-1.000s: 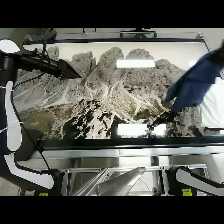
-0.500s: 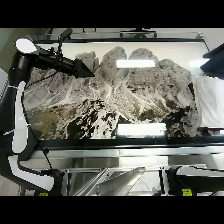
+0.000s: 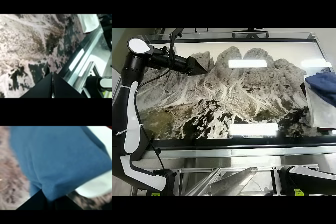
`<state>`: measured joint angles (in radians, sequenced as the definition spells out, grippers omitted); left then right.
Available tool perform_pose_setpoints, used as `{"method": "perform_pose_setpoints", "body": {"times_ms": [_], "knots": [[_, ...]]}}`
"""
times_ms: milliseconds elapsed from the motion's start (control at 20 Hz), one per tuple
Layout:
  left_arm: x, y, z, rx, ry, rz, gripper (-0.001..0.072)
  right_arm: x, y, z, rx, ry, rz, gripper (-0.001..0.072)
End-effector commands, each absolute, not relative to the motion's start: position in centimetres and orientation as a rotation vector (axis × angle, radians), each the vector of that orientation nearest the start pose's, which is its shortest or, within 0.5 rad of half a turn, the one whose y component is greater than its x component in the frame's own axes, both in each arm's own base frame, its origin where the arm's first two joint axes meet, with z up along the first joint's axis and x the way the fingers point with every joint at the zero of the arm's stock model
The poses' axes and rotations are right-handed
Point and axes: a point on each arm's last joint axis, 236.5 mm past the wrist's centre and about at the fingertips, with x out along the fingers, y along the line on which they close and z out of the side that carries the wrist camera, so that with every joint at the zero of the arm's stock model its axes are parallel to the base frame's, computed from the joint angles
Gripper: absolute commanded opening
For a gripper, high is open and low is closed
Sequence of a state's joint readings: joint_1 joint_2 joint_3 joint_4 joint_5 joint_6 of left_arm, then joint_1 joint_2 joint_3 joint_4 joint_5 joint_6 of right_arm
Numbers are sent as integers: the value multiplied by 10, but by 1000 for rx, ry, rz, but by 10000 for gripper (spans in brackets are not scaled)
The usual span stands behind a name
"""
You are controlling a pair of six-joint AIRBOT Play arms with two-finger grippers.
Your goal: Fold the shirts.
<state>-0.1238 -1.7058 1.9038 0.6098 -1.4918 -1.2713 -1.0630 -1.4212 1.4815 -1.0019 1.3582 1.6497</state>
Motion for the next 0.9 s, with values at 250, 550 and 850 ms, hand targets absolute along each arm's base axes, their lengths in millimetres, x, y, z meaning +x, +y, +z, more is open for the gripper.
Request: {"method": "perform_pose_setpoints", "body": {"times_ms": [250,550,850], "knots": [[432,-250,123,-388,1207,-1062,7,236,-304,42,1084,1045,-715,700],[433,-243,144,-408,1168,-1037,6,293,-262,91,1072,916,-444,64],[385,-222,209,-382,1053,-1000,6,351,-111,130,884,994,-43,26]]}}
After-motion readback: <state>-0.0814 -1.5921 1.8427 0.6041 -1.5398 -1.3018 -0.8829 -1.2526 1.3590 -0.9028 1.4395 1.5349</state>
